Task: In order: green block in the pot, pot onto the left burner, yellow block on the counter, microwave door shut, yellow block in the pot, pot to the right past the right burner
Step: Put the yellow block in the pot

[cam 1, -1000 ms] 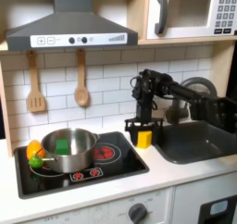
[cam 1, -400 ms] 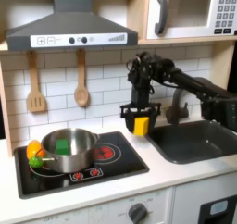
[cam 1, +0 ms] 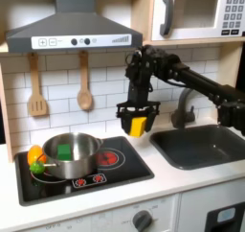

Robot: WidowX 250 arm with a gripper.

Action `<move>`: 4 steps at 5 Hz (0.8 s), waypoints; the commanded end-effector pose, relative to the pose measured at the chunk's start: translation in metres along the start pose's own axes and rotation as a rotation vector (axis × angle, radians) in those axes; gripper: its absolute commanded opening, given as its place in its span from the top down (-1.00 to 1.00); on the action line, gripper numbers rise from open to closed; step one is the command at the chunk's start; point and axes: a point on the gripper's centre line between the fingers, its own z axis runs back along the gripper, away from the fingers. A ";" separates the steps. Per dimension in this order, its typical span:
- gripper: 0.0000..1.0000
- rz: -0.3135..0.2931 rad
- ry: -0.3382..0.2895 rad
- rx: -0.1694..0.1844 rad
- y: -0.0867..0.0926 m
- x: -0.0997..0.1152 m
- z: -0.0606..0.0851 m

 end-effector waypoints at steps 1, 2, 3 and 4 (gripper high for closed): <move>1.00 0.037 -0.015 0.058 0.038 -0.002 0.001; 1.00 0.052 -0.026 0.082 0.061 -0.001 0.001; 1.00 0.072 -0.058 0.102 0.085 -0.001 0.006; 1.00 0.070 -0.045 0.095 0.102 0.003 -0.005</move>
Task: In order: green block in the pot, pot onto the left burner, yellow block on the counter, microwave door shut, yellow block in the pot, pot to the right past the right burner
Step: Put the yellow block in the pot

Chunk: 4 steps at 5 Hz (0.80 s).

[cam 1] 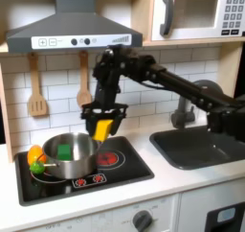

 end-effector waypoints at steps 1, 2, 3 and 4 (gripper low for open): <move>1.00 -0.006 -0.004 0.007 0.029 0.009 -0.017; 1.00 -0.027 0.001 0.000 0.030 0.018 -0.027; 1.00 -0.037 0.001 -0.013 0.030 0.027 -0.032; -1.00 -0.038 0.037 -0.038 0.031 0.028 -0.044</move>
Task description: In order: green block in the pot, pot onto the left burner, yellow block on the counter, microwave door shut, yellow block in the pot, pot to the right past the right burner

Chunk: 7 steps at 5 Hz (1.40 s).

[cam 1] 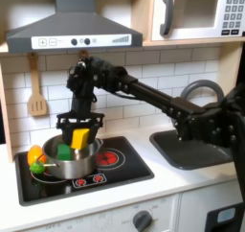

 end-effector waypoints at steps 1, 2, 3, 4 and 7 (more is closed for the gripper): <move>-1.00 -0.021 0.037 -0.028 0.000 0.004 -0.015; -1.00 -0.027 0.044 -0.042 -0.002 0.002 -0.019; -1.00 -0.039 0.041 -0.054 -0.005 0.001 -0.019; -1.00 -0.039 0.047 -0.067 -0.004 -0.002 -0.024; -1.00 -0.064 0.043 -0.093 -0.018 -0.005 -0.025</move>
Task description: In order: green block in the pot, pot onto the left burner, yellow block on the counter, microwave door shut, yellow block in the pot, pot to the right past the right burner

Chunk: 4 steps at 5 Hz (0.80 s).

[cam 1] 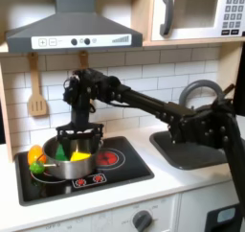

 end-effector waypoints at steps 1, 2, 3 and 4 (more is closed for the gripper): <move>-1.00 -0.004 0.003 -0.013 -0.010 -0.004 -0.001; -1.00 -0.017 0.004 -0.023 -0.020 -0.004 -0.001; -1.00 -0.035 0.007 -0.031 -0.035 0.000 -0.002; -1.00 -0.051 0.000 -0.031 -0.044 0.000 0.000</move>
